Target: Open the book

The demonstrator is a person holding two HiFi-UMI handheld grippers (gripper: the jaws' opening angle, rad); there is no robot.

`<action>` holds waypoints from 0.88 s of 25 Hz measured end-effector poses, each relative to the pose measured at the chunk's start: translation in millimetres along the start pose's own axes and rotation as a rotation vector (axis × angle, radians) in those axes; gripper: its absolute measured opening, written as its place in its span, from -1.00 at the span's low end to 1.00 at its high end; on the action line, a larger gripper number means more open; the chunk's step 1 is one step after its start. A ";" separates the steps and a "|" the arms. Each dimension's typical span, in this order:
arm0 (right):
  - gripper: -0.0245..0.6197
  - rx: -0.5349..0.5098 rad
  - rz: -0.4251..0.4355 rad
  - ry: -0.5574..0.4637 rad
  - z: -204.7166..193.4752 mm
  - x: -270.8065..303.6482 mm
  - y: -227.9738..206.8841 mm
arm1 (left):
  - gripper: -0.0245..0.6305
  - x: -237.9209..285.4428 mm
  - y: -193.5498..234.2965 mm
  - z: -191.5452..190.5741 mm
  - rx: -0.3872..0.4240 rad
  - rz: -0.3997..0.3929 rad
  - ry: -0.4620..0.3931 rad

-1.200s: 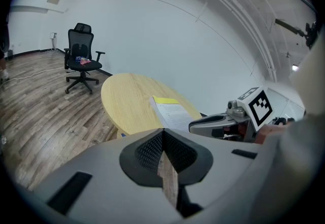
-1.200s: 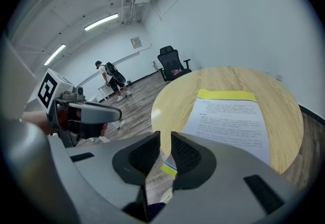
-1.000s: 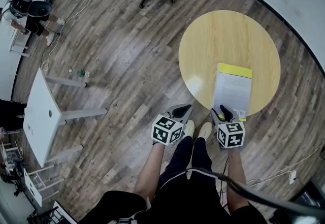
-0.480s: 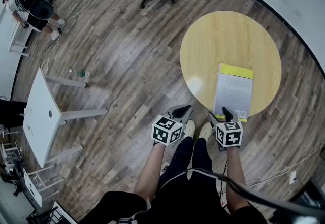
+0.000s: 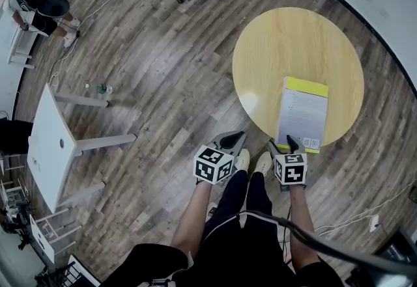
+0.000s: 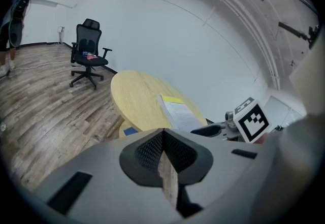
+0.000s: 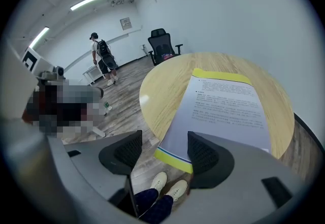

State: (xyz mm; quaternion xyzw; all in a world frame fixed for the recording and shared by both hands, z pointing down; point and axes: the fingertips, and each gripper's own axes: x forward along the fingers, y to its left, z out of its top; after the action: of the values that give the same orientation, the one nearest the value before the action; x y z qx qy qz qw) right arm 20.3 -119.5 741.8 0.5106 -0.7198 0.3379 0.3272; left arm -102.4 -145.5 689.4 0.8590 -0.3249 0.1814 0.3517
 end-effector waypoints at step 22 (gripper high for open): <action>-0.31 -0.063 -0.110 0.064 -1.8 1.7 -9.7 | -0.93 6.4 0.2 7.5 0.008 -0.018 0.013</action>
State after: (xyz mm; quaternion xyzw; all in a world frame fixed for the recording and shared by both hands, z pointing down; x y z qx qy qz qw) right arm 29.3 -121.3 745.6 0.5275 -0.6902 0.3128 0.3841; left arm -97.2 -153.8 687.9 0.8622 -0.3141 0.1850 0.3518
